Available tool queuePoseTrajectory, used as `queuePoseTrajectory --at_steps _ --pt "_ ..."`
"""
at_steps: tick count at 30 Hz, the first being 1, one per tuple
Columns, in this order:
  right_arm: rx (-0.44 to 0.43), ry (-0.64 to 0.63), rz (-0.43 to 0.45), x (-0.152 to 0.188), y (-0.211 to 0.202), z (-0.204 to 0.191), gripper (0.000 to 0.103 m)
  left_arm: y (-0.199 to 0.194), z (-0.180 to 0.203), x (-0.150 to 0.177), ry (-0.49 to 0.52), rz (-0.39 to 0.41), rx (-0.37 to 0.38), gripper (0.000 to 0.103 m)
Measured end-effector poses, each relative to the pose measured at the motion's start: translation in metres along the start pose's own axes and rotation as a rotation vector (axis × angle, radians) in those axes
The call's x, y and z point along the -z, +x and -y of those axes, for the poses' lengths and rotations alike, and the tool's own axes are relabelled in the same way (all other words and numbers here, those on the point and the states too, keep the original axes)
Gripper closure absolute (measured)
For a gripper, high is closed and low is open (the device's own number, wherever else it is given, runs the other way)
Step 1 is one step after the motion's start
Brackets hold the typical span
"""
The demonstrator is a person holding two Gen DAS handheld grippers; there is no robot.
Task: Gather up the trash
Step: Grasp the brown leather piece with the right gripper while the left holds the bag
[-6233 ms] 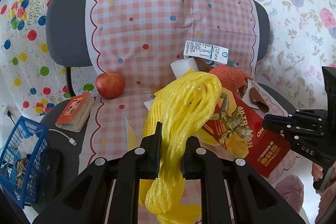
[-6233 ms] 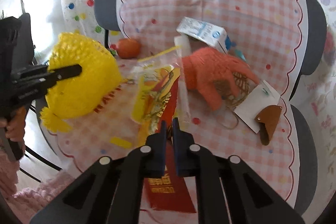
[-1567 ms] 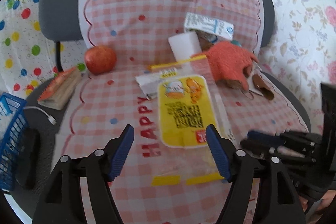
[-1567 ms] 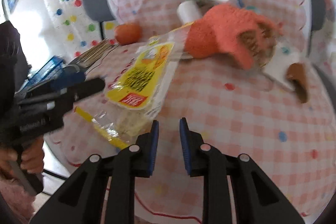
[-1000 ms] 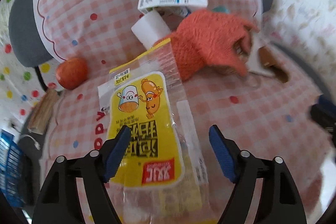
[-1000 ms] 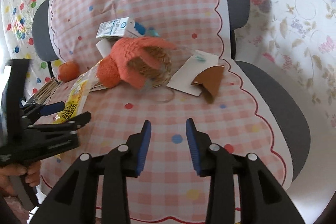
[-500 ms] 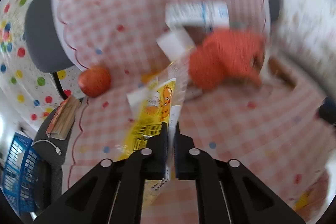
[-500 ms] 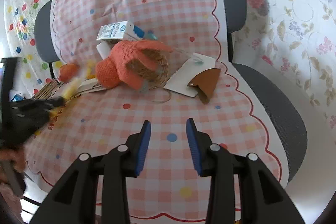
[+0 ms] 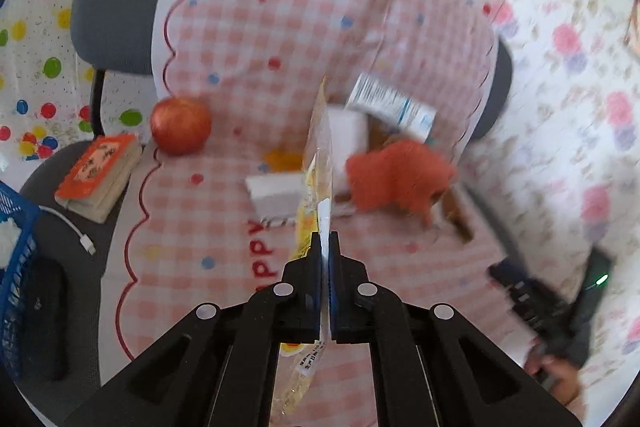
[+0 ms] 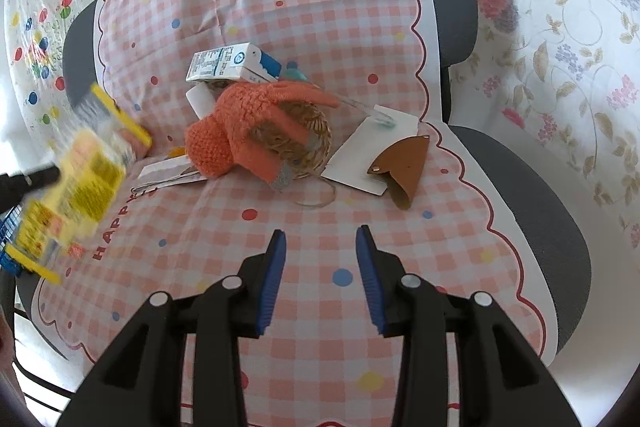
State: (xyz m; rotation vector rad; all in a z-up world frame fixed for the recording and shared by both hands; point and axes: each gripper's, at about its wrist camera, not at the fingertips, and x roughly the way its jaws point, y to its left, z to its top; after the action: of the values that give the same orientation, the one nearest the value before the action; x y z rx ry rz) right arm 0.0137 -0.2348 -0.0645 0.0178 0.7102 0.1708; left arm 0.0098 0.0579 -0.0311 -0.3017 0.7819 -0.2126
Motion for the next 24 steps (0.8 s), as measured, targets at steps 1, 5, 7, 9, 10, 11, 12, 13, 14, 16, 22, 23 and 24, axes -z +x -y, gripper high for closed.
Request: queuePoseTrajectory --at_steps 1,5,7,9,10,11,12,13,14,16,22,23,24 --pt "0.005 -0.003 -0.002 0.000 0.001 0.000 0.062 0.005 0.000 0.004 0.015 -0.008 -0.021 0.097" --pt "0.038 -0.017 -0.007 -0.006 0.012 0.007 0.060 0.018 0.009 0.015 0.108 -0.012 -0.108 0.094" --pt "0.069 -0.008 -0.010 -0.013 0.021 0.017 0.056 0.020 0.010 0.018 0.137 -0.010 -0.110 0.098" --pt "0.098 0.011 -0.016 -0.021 0.034 0.030 0.056 0.021 0.012 0.017 0.151 0.011 -0.119 0.100" --pt "0.116 0.014 -0.022 -0.023 0.040 0.035 0.056 0.020 0.013 0.016 0.151 0.023 -0.117 0.100" --pt "0.132 0.018 -0.034 -0.026 0.048 0.042 0.056 0.018 0.014 0.014 0.147 0.037 -0.112 0.101" --pt "0.143 0.031 -0.047 -0.028 0.057 0.050 0.060 0.016 0.014 0.013 0.142 0.051 -0.108 0.101" --pt "0.141 0.042 -0.060 -0.029 0.063 0.056 0.065 0.015 0.015 0.011 0.137 0.063 -0.106 0.101" --pt "0.136 0.055 -0.075 -0.030 0.069 0.062 0.066 0.013 0.015 0.009 0.133 0.081 -0.104 0.101" --pt "0.133 0.057 -0.096 -0.031 0.080 0.068 0.071 0.013 0.016 0.005 0.131 0.095 -0.105 0.101" --pt "0.155 0.013 -0.127 -0.033 0.098 0.069 0.084 0.020 0.020 0.004 0.120 0.085 -0.091 0.101" --pt "0.156 0.005 -0.128 -0.033 0.099 0.068 0.087 0.021 0.022 0.005 0.119 0.081 -0.088 0.101" --pt "0.162 -0.009 -0.124 -0.031 0.098 0.066 0.093 0.021 0.022 0.006 0.120 0.079 -0.088 0.101"
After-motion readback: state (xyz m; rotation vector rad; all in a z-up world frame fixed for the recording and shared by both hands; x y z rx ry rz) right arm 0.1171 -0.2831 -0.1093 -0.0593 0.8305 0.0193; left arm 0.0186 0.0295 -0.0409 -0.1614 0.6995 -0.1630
